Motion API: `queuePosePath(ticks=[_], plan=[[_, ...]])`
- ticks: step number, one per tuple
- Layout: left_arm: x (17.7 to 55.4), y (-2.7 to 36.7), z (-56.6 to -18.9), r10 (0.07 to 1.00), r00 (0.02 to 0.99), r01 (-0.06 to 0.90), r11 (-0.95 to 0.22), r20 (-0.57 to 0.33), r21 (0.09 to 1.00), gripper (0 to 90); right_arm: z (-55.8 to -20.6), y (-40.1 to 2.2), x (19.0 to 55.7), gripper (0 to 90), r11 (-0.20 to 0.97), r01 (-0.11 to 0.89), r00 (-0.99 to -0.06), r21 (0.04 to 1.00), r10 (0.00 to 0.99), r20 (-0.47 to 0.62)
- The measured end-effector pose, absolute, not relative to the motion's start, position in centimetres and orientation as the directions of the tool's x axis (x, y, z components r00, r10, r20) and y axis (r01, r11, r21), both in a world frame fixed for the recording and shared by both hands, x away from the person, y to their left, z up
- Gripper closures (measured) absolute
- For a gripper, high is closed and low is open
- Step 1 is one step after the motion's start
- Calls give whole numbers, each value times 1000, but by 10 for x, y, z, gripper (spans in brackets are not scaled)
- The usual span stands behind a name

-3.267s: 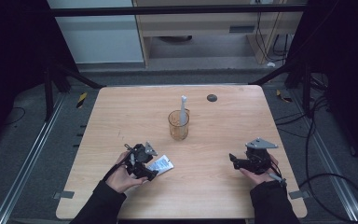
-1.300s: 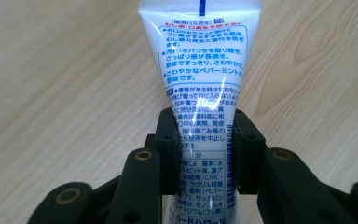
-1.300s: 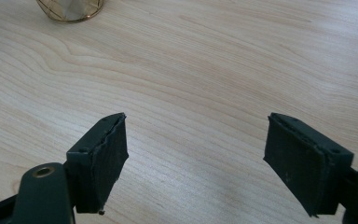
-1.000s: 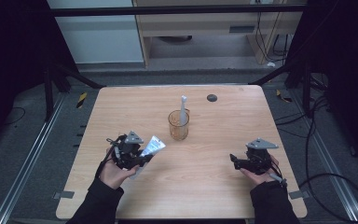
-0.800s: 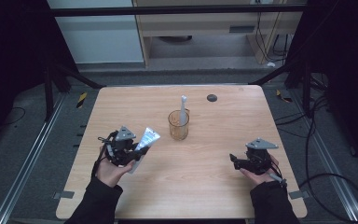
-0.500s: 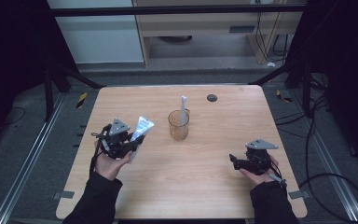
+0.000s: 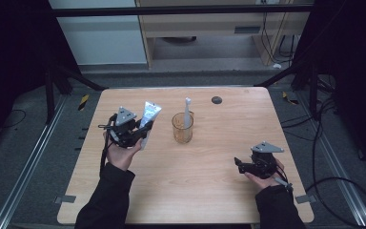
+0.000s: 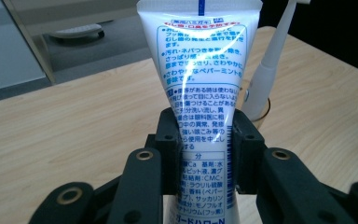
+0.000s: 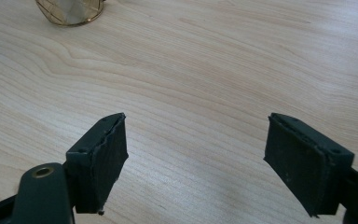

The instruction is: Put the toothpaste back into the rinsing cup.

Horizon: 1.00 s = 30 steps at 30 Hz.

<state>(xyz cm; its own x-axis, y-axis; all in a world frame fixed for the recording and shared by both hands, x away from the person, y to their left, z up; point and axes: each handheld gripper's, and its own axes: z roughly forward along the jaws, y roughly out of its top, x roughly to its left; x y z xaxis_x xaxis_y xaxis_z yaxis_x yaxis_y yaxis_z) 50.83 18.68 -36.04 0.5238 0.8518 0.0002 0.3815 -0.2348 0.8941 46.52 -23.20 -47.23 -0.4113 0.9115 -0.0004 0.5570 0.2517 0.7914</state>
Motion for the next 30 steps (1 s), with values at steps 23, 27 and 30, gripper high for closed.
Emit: queuePosePath(ticks=[23, 27, 30], plan=[[558, 157, -358, 868, 488, 318, -77, -94, 945, 688, -474, -232, 466, 205, 234, 556, -412, 798, 911, 20], [563, 151, -356, 869, 486, 298, -70, -88, 952, 688, -474, -232, 466, 205, 235, 555, -412, 798, 911, 19], [566, 144, -355, 868, 490, 283, -76, -77, 956, 688, -474, -232, 466, 205, 235, 555, -412, 798, 911, 18]])
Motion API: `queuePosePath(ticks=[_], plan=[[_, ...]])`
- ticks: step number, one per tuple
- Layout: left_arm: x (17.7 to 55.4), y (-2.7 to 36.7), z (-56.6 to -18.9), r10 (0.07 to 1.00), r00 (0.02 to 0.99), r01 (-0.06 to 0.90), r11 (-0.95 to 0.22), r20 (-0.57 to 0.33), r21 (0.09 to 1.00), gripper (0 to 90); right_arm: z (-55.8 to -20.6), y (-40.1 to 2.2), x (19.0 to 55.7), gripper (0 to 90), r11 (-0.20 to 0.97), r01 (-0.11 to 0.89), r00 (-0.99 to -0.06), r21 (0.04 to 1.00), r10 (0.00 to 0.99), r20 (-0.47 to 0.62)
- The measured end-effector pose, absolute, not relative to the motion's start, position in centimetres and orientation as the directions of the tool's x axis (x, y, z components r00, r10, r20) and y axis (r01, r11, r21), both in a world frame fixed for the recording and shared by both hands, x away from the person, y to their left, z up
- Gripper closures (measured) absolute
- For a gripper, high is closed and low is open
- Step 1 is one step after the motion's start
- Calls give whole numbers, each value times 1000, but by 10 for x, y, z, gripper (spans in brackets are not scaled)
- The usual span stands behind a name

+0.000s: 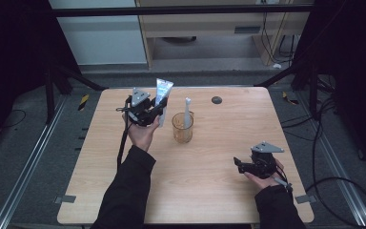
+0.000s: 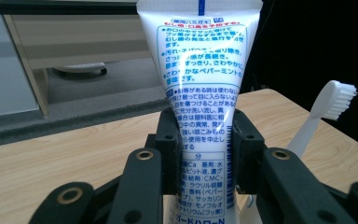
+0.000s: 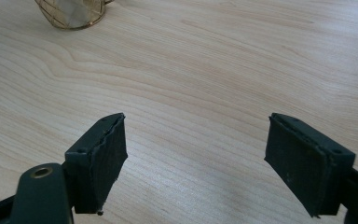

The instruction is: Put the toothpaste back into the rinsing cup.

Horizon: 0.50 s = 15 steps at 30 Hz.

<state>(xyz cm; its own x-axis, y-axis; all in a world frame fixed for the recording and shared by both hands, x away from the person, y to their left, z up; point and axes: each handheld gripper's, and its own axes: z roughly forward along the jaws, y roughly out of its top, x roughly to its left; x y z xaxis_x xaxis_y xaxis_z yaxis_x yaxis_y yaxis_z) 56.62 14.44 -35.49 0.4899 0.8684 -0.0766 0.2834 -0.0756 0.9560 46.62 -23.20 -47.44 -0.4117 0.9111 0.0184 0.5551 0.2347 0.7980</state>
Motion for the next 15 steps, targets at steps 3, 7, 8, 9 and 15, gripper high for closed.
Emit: queuePosePath(ticks=[3, 7, 8, 9, 15], plan=[[569, 139, -354, 866, 494, 282, -79, -74, 956, 688, -475, -232, 466, 205, 235, 556, -412, 797, 911, 18], [575, 134, -356, 863, 498, 276, -68, -82, 959, 688, -475, -232, 466, 205, 232, 557, -412, 798, 911, 23], [578, 132, -357, 863, 498, 277, -66, -84, 959, 688, -475, -233, 467, 205, 236, 554, -413, 798, 911, 18], [579, 132, -357, 864, 496, 277, -65, -85, 959, 689, -475, -232, 466, 205, 231, 559, -411, 796, 911, 24], [586, 127, -360, 866, 492, 271, -50, -93, 961, 689, -476, -233, 467, 206, 237, 557, -413, 796, 911, 17]])
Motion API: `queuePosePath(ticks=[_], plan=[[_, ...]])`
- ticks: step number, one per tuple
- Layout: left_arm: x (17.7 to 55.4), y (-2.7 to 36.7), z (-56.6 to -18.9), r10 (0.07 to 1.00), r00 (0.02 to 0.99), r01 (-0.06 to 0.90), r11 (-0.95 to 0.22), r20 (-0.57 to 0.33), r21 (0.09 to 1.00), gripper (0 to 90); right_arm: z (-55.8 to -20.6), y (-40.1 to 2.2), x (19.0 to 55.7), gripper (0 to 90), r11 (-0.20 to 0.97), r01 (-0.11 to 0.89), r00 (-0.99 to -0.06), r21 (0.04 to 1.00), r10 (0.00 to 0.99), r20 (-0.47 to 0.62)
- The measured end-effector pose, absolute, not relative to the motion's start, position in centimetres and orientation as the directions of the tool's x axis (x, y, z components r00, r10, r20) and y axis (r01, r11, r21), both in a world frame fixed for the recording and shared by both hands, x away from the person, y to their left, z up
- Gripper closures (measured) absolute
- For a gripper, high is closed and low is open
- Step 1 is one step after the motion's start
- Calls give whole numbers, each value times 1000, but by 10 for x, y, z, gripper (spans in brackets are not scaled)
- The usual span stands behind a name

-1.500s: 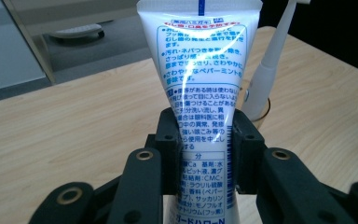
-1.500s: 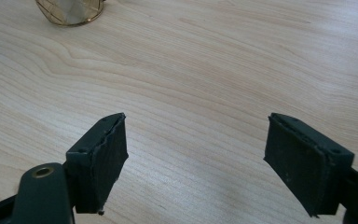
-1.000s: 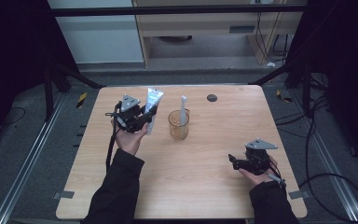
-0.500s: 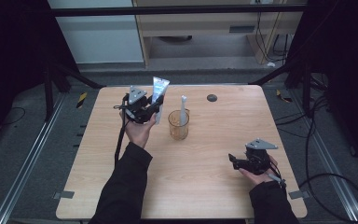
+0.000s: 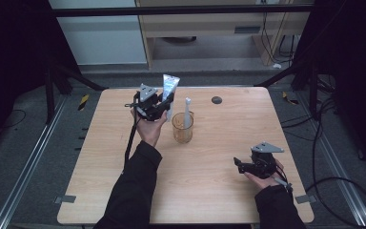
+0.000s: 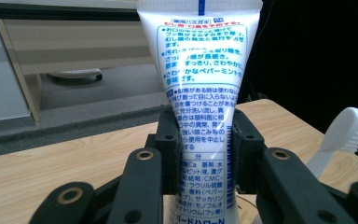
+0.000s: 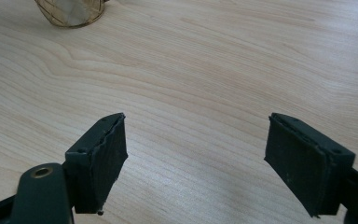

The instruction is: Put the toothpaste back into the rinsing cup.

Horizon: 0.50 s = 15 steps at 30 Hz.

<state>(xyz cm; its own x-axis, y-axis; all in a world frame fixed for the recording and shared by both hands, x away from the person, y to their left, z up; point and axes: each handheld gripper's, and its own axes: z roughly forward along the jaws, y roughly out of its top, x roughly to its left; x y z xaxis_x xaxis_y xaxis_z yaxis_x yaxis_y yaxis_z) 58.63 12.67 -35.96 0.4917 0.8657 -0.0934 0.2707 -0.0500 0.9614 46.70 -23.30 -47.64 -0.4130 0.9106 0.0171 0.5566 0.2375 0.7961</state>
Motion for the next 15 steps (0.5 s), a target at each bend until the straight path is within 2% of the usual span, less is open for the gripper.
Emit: queuePosePath(ticks=[15], plan=[[601, 108, -364, 862, 500, 265, -66, -79, 962, 689, -477, -233, 468, 209, 242, 556, -418, 795, 908, 15]])
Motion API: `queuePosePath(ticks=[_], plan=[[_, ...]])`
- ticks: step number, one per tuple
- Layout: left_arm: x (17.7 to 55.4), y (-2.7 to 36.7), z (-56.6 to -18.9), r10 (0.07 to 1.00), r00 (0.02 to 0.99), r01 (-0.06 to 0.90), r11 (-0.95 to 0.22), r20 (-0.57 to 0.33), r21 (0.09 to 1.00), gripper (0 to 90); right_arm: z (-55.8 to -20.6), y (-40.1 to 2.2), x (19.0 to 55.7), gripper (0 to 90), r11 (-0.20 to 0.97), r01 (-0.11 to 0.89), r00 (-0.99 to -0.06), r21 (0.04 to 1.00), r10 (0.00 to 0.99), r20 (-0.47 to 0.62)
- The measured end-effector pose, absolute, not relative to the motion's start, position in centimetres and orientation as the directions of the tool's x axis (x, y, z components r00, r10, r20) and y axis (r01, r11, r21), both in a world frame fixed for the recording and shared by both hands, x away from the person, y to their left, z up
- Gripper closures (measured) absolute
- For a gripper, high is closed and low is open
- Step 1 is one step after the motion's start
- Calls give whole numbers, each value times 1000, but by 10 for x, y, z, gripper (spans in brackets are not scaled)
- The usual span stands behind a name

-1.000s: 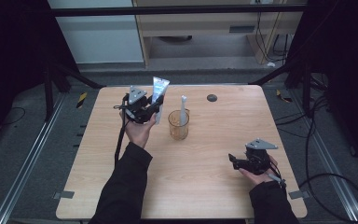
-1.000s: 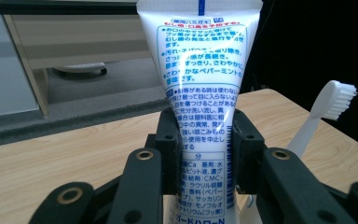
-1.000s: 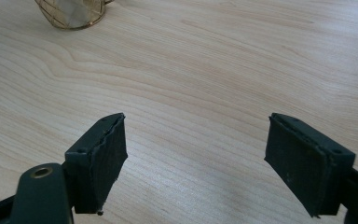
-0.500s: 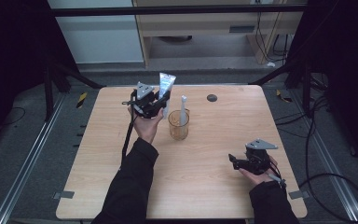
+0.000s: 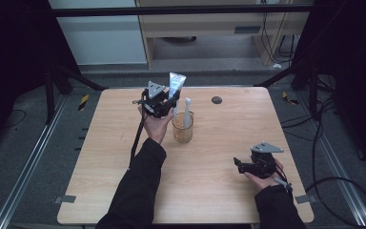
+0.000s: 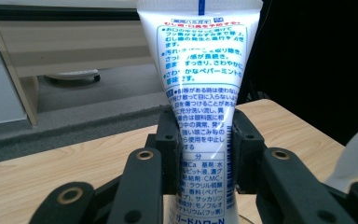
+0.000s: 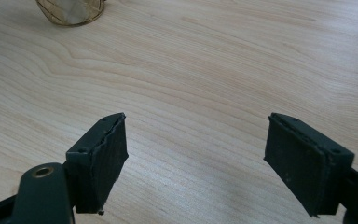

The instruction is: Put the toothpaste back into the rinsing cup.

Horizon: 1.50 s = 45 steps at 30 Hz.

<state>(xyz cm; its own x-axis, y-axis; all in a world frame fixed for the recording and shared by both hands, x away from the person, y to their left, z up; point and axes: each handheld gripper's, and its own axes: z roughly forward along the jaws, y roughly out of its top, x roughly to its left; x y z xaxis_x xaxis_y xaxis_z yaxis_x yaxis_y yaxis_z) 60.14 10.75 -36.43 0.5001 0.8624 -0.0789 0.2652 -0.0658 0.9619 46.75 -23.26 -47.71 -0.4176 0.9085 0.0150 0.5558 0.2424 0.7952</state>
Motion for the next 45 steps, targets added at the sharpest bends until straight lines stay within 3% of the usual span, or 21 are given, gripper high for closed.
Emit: queuePosePath(ticks=[45], plan=[[616, 87, -403, 835, 541, 305, -84, -100, 949, 679, -479, -232, 468, 215, 254, 555, -424, 792, 906, 7]])
